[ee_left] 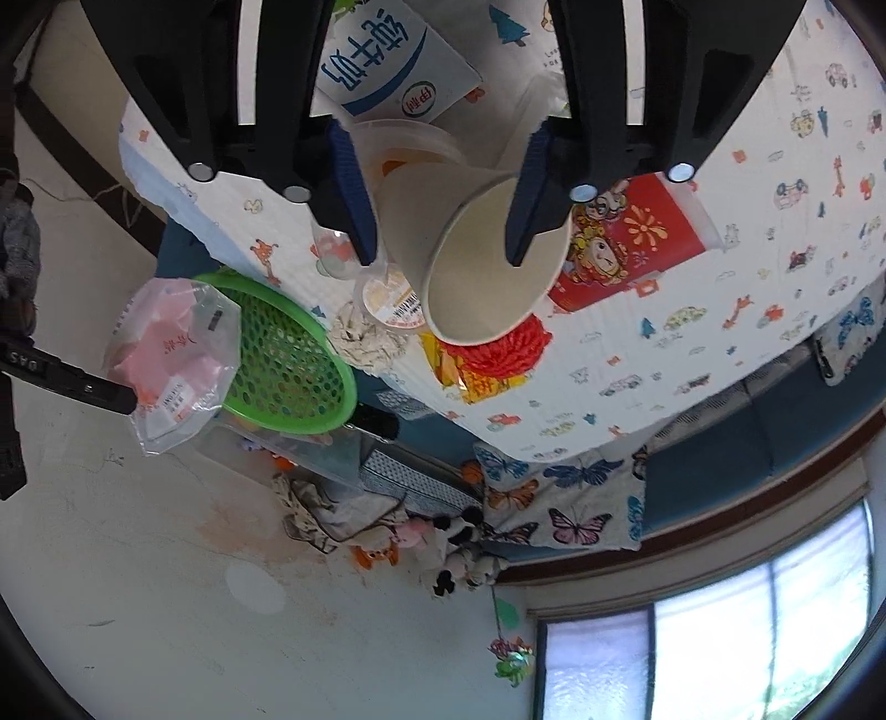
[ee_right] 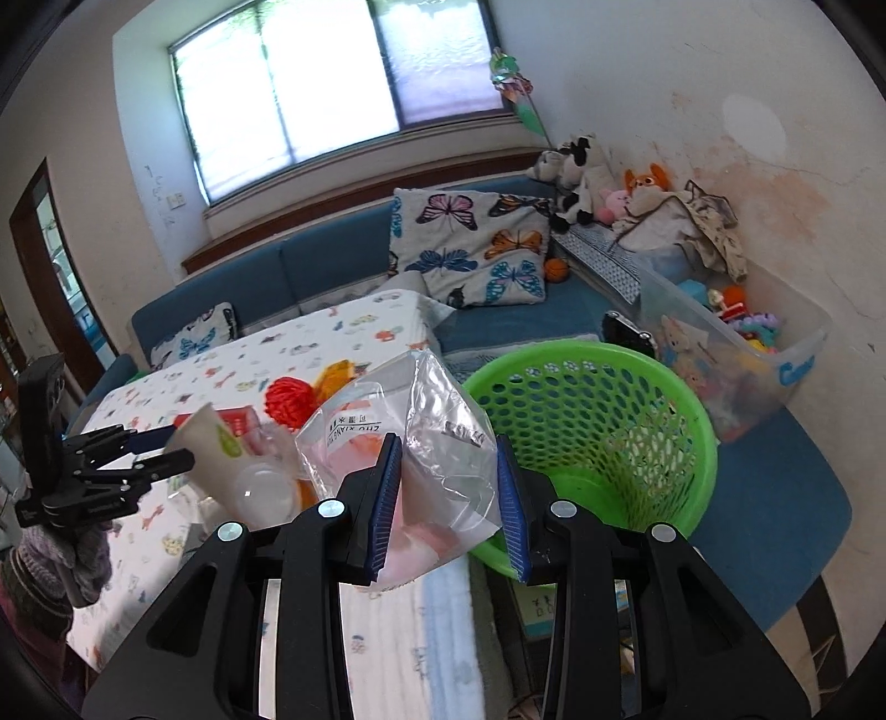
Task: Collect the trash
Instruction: 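Drop the bag into the green basket while the left gripper grasps the paper cup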
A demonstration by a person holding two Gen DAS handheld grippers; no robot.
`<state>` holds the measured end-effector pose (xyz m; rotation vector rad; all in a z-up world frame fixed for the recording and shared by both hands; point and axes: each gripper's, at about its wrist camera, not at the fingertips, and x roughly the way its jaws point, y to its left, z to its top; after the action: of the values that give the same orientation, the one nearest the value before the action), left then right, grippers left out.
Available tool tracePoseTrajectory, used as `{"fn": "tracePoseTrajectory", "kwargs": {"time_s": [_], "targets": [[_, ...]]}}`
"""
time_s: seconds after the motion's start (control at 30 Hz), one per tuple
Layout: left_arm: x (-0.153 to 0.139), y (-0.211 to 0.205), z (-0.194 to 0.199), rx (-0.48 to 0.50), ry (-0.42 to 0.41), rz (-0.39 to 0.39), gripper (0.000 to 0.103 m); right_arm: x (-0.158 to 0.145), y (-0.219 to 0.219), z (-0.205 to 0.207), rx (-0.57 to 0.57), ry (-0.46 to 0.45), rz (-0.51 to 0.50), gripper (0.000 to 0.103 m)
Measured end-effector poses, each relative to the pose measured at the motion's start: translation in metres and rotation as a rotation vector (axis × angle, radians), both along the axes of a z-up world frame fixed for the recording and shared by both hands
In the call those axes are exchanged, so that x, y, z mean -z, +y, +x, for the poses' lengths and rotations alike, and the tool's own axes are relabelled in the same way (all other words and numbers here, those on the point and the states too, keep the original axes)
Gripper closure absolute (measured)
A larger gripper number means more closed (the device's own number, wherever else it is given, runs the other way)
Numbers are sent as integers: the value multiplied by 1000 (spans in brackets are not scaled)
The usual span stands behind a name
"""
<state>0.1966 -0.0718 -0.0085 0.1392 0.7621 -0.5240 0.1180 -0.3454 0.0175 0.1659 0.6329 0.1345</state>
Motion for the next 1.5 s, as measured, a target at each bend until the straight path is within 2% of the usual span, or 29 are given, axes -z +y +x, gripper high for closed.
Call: {"fn": "tracePoseTrajectory", "kwargs": {"time_s": [0.13, 0.37, 0.73, 0.87, 1.03, 1.23, 1.3, 1.37, 1.5], "targets": [[6, 0, 1, 28, 12, 20, 74, 2, -3, 2, 14, 10, -4, 69], [6, 9, -12, 52, -5, -25, 96, 4, -7, 8, 50, 18, -10, 69], [-8, 14, -46, 15, -135, -15, 99, 8, -22, 12, 114, 17, -48, 69], [-18, 27, -45, -22, -137, -40, 99, 16, -36, 19, 153, 38, -52, 69], [-36, 26, -47, -19, -156, -75, 99, 31, -50, 29, 192, 68, -70, 69], [-49, -7, -43, 35, -152, -96, 99, 50, -66, 40, 227, 99, -88, 66], [-50, -22, -39, 53, -149, -90, 99, 56, -73, 44, 227, 110, -78, 62], [-51, -36, -35, 71, -138, -91, 99, 59, -77, 46, 228, 117, -73, 50], [-50, -70, -20, 108, -97, -94, 99, 62, -86, 46, 228, 113, -76, 47]]}}
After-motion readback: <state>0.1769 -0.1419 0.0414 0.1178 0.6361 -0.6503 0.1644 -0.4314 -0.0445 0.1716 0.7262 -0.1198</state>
